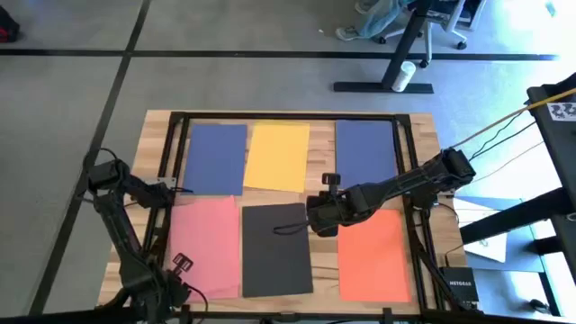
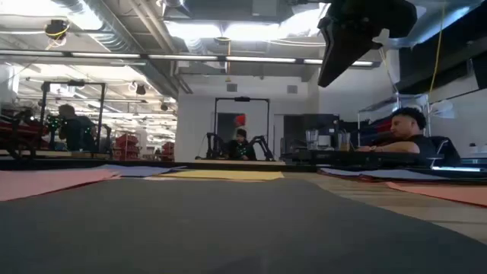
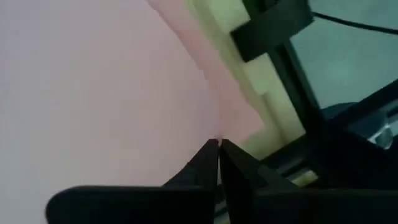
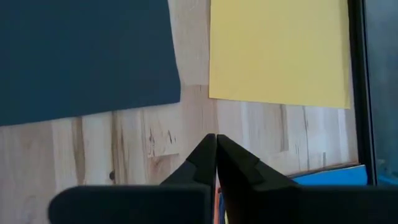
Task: Organize paper
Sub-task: Stack the pink paper on top of the other pink paper
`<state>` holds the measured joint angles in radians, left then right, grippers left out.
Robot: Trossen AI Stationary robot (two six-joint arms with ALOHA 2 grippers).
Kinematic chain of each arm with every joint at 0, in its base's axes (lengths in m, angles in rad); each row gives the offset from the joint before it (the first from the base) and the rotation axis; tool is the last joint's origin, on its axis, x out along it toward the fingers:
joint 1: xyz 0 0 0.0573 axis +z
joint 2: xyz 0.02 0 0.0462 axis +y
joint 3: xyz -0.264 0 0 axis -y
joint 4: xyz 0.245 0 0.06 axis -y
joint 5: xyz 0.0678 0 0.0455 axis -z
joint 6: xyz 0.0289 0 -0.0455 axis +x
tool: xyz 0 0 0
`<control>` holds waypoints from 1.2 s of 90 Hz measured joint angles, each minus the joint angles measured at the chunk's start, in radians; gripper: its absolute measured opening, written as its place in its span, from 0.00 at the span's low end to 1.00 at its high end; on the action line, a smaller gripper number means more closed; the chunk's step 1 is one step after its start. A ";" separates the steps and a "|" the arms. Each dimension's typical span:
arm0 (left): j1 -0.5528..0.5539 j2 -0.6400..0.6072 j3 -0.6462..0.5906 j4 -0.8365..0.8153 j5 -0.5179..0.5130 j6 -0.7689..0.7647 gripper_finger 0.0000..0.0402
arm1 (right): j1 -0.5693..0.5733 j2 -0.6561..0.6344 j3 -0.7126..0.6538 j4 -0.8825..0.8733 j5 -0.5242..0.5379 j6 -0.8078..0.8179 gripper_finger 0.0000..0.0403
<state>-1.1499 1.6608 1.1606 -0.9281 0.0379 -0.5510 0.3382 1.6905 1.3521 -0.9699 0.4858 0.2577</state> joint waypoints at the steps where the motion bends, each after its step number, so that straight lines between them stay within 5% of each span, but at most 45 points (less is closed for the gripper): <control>1: 0.003 0.000 0.001 0.004 -0.001 0.003 0.00 | 0.000 0.000 0.000 0.000 0.000 0.000 0.00; 108: -0.086 0.082 0.034 -0.044 0.076 0.006 0.00 | 0.000 0.000 0.000 0.000 -0.007 -0.001 0.00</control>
<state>-1.2356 1.7428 1.1950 -0.9724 0.1139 -0.5445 0.3382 1.6901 1.3521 -0.9696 0.4786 0.2568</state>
